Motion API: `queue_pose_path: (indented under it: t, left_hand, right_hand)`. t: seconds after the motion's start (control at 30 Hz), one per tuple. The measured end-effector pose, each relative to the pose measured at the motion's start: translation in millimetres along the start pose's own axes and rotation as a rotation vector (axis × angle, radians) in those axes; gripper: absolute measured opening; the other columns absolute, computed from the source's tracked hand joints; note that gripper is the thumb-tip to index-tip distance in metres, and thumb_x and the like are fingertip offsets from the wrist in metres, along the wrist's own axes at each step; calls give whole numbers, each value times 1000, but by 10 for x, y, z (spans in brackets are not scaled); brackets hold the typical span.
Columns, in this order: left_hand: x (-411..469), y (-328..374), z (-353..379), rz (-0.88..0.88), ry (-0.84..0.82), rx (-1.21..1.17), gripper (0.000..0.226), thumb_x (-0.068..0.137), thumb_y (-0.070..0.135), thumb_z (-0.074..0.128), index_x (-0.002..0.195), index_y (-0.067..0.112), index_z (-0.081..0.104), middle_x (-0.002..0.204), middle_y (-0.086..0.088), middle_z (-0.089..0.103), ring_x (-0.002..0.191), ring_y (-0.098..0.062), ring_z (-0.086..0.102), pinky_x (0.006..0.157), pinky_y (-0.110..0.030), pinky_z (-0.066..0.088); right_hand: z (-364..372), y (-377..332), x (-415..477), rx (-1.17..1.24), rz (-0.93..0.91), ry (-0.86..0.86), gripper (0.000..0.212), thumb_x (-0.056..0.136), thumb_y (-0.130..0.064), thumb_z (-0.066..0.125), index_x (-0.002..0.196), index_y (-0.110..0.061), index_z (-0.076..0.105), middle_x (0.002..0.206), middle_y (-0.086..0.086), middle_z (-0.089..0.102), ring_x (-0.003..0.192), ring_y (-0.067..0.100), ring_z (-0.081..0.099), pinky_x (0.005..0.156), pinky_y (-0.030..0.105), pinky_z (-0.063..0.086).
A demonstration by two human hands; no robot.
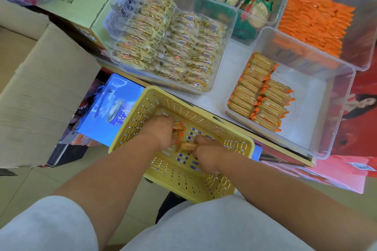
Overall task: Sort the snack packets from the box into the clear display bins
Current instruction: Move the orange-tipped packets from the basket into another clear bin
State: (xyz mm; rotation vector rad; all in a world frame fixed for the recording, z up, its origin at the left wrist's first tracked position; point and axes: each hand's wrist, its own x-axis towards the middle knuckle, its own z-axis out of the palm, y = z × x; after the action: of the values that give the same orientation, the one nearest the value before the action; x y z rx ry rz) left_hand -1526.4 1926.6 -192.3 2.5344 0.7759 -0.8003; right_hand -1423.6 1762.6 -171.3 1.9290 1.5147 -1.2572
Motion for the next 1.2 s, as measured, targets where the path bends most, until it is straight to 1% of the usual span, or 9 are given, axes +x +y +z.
queue_pose_path:
  t: [0.07,0.17,0.3,0.43,0.57,0.77,0.83,1.03,1.2]
  left_hand:
    - [-12,17,-47,-12,2,-51,47,84,49,71,114,17,54,112,-8,64,107,-31,62,80,-35,50]
    - [-81,56,-174,-12,9,-153,33,82,47,71,82,25,46,83,3,58,77,-18,61,59,-25,42]
    - [-276,105,-384,-35,38,-383,30,79,44,76,68,29,54,63,9,59,53,-3,57,36,-17,34]
    - [-581,164,-498,-21,129,-679,26,74,41,79,74,23,60,70,1,64,61,-13,61,53,-27,44]
    - [-1007,340,-555,43,195,-1366,10,72,37,73,79,30,71,77,5,73,65,-7,65,63,-26,50]
    - [-1262,702,-473,-39,353,-1801,19,70,39,73,87,32,75,93,-8,73,87,-26,65,94,-63,51]
    - [-1257,854,-467,-66,384,-1852,12,78,33,68,87,34,76,94,-8,73,85,-23,66,89,-61,53]
    - [-1171,1455,-528,-87,450,-1823,19,93,31,67,110,26,73,96,-3,77,75,-14,70,66,-30,56]
    - [-1039,1973,-664,-279,579,-1806,20,103,31,58,117,19,66,92,-1,78,74,-11,73,58,-23,55]
  right_hand:
    - [-45,-5,-69,19,47,-10,18,86,3,61,96,-12,58,139,10,30,104,28,45,88,39,43]
    - [-147,12,-207,38,59,63,43,87,8,61,127,-6,57,129,19,38,76,19,50,71,37,51]
    - [-312,26,-469,-26,98,119,37,89,1,59,125,-6,61,120,19,55,84,22,52,74,35,52]
    - [-398,29,-772,191,-1,312,22,98,-12,50,98,-9,72,97,8,69,79,20,58,73,33,53]
    - [-508,227,-1149,575,-49,456,10,92,-31,69,87,-23,72,75,-11,66,67,6,62,64,31,50]
    - [-593,657,-1487,1575,-216,260,45,85,-8,76,126,-19,60,108,10,70,91,24,66,88,45,50]
    - [-645,706,-1531,1795,-361,161,56,84,-3,74,137,-11,58,114,19,68,92,27,69,82,42,57]
    - [-695,634,-1480,1677,-383,292,46,79,-15,65,125,-14,69,118,24,68,102,32,65,96,56,48]
    - [-632,792,-1467,1577,-325,464,29,88,-22,54,109,-34,70,111,-1,73,99,12,70,80,27,56]
